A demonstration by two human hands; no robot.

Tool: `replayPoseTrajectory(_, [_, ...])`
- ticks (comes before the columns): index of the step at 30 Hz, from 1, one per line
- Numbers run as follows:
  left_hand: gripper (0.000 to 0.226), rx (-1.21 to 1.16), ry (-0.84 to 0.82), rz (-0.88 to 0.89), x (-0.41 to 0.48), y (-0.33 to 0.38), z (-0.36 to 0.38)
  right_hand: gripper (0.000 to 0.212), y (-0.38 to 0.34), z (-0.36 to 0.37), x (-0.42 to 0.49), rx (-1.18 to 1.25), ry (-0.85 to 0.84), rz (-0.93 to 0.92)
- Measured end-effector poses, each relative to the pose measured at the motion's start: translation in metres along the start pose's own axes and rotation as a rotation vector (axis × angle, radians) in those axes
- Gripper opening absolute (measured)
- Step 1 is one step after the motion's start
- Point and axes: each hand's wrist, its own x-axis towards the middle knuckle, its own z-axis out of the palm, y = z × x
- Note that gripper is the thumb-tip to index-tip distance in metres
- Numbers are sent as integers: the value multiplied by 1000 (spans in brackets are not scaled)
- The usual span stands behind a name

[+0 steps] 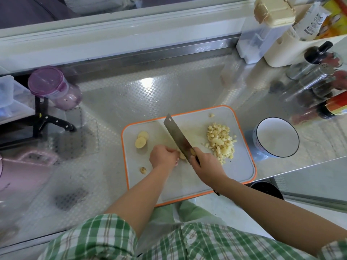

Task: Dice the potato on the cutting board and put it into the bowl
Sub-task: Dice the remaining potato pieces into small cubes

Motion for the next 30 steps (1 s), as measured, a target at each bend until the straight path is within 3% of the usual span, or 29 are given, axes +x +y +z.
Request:
replayPoseTrajectory(6, [32, 101, -38, 188, 6, -8, -7, 23, -3, -36, 3, 292, 77, 77])
replayPoseTrajectory(9, [18, 432, 17, 567, 7, -6, -19, 30, 0, -48, 4, 342, 78, 129])
replayPoseTrajectory(13, [58, 733, -26, 1085, 12, 1, -20, 24, 11, -50, 1, 347, 77, 151])
replayPoseTrajectory(16, [48, 956, -43, 1253, 16, 8, -13, 22, 16, -49, -3, 342, 57, 157])
replayPoseTrajectory(20, [37, 1008, -27, 1217, 16, 6, -13, 18, 19, -47, -6, 324, 45, 155])
replayPoseTrajectory(30, [29, 714, 127, 752, -14, -12, 1, 27, 9, -36, -6, 114, -40, 69])
